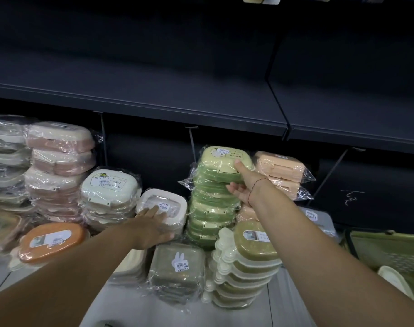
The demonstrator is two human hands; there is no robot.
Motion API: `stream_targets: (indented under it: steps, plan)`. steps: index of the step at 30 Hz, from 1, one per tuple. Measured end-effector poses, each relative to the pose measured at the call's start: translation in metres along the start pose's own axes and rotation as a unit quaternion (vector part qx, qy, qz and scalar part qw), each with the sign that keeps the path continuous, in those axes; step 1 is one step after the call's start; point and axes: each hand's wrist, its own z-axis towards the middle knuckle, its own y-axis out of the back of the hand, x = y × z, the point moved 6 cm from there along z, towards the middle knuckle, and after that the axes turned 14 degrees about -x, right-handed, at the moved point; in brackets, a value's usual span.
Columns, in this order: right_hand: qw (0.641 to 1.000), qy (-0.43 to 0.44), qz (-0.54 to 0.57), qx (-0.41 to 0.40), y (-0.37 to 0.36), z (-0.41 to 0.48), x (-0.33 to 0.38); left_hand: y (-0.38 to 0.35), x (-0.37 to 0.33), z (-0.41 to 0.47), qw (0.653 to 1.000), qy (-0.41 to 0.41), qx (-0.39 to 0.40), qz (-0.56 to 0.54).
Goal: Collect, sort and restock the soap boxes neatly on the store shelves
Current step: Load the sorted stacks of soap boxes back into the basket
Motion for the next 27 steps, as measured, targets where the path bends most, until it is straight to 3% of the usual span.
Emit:
stream_targets:
  steps: [6,11,16,19,24,27]
  plan:
    - [0.987,0.032,-0.155,-0.024,-0.001,0.001,0.000,0.001,-0.001,-0.004,1.000,0.022,-0.012,0.016]
    - [0.987,0.038,-0.153,0.021,0.013,0.000,-0.001,0.006,-0.014,-0.002,0.997,0.018,-0.067,0.045]
    - [0.960,0.092,-0.198,0.173,0.095,-0.001,-0.009,0.031,-0.081,-0.006,0.980,-0.103,-0.164,0.042]
    - [0.939,0.083,-0.255,0.216,0.192,0.012,-0.013,0.038,-0.137,-0.017,0.940,-0.214,-0.263,0.041]
    - [0.960,0.054,-0.272,0.041,0.372,0.079,-0.005,0.016,-0.257,-0.031,0.873,-0.372,-0.312,-0.049]
    - [0.957,0.058,-0.284,-0.030,0.439,0.122,-0.011,-0.006,-0.354,-0.018,0.867,-0.413,-0.254,-0.117]
